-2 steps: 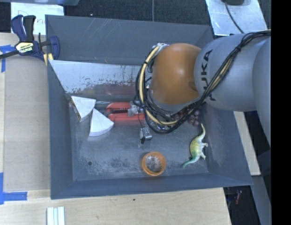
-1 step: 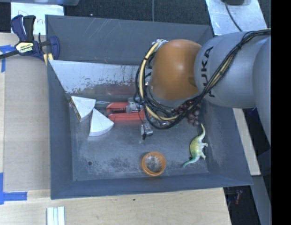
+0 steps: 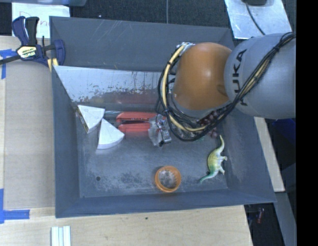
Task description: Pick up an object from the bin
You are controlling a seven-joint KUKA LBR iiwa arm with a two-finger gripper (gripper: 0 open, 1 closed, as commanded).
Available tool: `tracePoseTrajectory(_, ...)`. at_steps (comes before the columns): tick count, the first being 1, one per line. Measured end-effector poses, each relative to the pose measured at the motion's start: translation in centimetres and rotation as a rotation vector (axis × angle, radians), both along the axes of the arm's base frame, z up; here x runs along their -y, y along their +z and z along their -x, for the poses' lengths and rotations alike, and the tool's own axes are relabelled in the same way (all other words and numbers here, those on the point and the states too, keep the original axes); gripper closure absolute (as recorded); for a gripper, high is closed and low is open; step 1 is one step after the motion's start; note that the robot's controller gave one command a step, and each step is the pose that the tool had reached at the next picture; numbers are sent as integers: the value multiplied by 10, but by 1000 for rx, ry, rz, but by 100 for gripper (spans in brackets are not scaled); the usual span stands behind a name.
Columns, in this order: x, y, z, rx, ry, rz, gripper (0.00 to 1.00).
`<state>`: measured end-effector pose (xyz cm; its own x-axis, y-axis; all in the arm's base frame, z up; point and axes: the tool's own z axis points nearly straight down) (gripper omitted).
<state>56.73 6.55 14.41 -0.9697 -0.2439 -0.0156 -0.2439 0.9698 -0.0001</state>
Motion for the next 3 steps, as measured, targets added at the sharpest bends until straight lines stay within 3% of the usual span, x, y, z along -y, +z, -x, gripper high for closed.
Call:
tracePoseTrajectory(1, 0, 0, 0, 0, -1, 0, 100)
tracePoseTrajectory(2, 18, -32, -31, 7, -37, -2, 100)
tracePoseTrajectory(3, 22, -44, -42, 9, -32, -2, 100)
